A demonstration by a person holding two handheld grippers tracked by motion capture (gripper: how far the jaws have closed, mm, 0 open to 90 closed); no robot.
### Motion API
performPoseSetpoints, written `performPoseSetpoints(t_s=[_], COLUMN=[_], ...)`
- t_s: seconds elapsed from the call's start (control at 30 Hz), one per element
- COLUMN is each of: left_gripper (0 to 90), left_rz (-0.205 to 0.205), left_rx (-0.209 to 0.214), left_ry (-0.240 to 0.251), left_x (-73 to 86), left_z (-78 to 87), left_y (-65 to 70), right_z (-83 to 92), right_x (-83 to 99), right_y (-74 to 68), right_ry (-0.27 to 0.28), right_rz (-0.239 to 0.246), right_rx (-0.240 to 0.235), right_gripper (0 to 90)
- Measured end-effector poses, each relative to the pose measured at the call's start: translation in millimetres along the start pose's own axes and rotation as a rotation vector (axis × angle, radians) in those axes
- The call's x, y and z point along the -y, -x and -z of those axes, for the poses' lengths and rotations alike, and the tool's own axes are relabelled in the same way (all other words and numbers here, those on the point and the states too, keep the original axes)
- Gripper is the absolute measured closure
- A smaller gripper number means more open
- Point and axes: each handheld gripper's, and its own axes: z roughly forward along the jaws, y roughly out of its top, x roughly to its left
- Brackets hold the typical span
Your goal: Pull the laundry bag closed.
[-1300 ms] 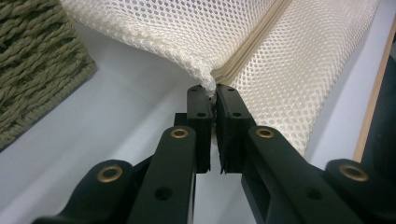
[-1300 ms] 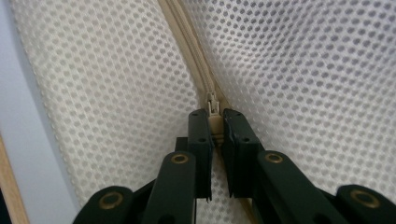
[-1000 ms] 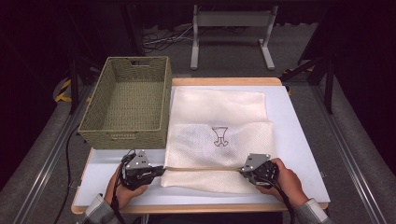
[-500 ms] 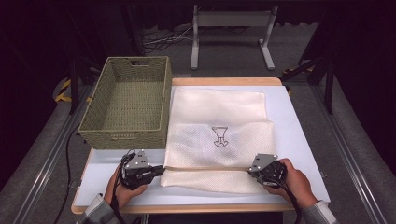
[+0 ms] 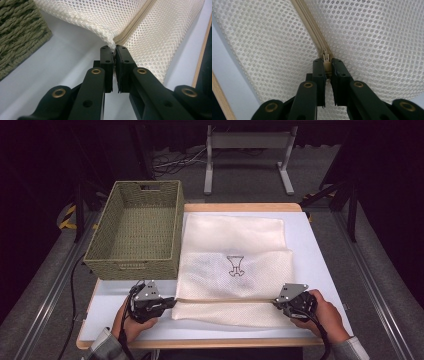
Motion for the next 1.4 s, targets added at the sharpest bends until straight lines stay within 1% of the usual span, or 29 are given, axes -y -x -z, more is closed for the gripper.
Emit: performPoseSetpoints(t_s=[0.03,0.07,0.1,0.17,0.2,0.23,0.27,0.33,0.4,0.43,0.53,0.6,0.73,0.77,0.83,0.87,0.9,0.93,0.97,1.0,1.03,1.07,1.23,1.3,1.37,1.4], left_gripper=[85.3,85.3,85.4,85.4,85.4,85.4,85.4,85.4,85.4,85.4,85.4,85.4,85.4,85.4,85.5,85.5,85.5,85.5,85.6,85.5,85.5,85.5,85.4,85.4,85.3,85.3], left_rz=[0.002,0.001,0.000,0.003,-0.002,-0.002,0.001,0.003,-0.002,-0.003,-0.004,-0.005,-0.007,-0.007,-0.013,-0.016,-0.016,-0.013,-0.012,-0.012,-0.013,-0.014,-0.013,-0.020,-0.024,-0.028], left_rx=[-0.009,-0.013,-0.012,-0.009,-0.010,-0.013,-0.011,-0.011,-0.013,-0.014,-0.018,-0.015,-0.014,-0.013,-0.017,-0.019,-0.019,-0.021,-0.017,-0.014,-0.017,-0.014,-0.015,-0.014,-0.012,-0.013], left_ry=[0.002,-0.002,-0.003,-0.001,-0.007,-0.008,-0.006,-0.012,-0.015,-0.017,-0.018,-0.024,-0.027,-0.027,-0.027,-0.028,-0.028,-0.025,-0.028,-0.028,-0.029,-0.032,-0.036,-0.036,-0.034,-0.035], left_x=[0.2,0.6,0.9,1.6,1.3,1.6,2.0,2.6,2.5,2.6,3.2,3.7,4.0,4.1,4.0,4.1,4.1,4.5,4.6,4.8,5.1,5.6,7.3,7.4,7.4,7.3], left_z=[-0.1,-0.4,-0.6,-1.0,-1.0,-0.9,-1.1,-1.4,-1.8,-2.0,-2.6,-3.4,-3.6,-3.4,-3.5,-3.4,-3.4,-3.1,-3.1,-3.2,-3.3,-3.4,-3.6,-4.0,-4.5,-4.7], left_y=[0.4,0.0,-1.2,-2.2,-2.0,-2.1,-2.7,-3.1,-3.2,-3.0,-3.4,-3.6,-4.0,-4.1,-3.7,-3.5,-3.5,-3.6,-3.8,-3.7,-3.3,-2.9,-3.1,-2.3,-1.3,-0.7], right_z=[0.3,0.3,-0.9,-1.8,-1.6,-1.5,-1.1,0.4,2.7,4.1,6.8,8.1,10.6,11.3,13.8,14.2,14.2,14.2,14.3,15.1,15.1,15.8,15.3,14.8,14.6,14.6], right_x=[0.0,0.1,0.7,2.6,3.4,4.3,5.1,8.7,13.6,15.6,21.0,25.2,29.3,30.0,33.4,34.6,35.8,35.8,38.5,42.6,42.6,43.5,41.8,42.6,43.2,43.2], right_y=[0.2,0.2,0.5,1.2,1.7,1.7,1.5,3.3,6.0,7.0,9.2,11.5,13.4,13.5,16.2,16.8,17.3,17.3,18.9,21.3,21.3,21.9,20.3,21.0,21.4,21.4], right_ry=[0.000,-0.003,-0.020,-0.019,-0.017,-0.026,-0.040,-0.037,-0.047,-0.042,-0.059,-0.051,-0.059,-0.067,-0.054,-0.057,-0.073,-0.073,-0.070,-0.059,-0.059,-0.052,-0.065,-0.059,-0.056,-0.056], right_rz=[0.000,0.004,0.012,0.004,0.002,0.006,0.008,-0.005,-0.010,-0.021,-0.021,-0.042,-0.049,-0.050,-0.067,-0.070,-0.071,-0.071,-0.082,-0.099,-0.099,-0.109,-0.092,-0.100,-0.105,-0.105], right_rx=[-0.002,0.006,0.022,0.013,0.008,0.013,0.028,0.025,0.042,0.036,0.054,0.049,0.053,0.062,0.058,0.062,0.072,0.072,0.071,0.061,0.061,0.056,0.072,0.067,0.081,0.081], right_gripper=[82.5,82.5,82.5,82.5,82.5,82.6,82.5,82.6,82.5,82.6,82.5,82.5,82.5,82.5,82.5,82.5,82.6,82.6,82.5,82.5,82.5,82.5,82.5,82.4,82.4,82.4])
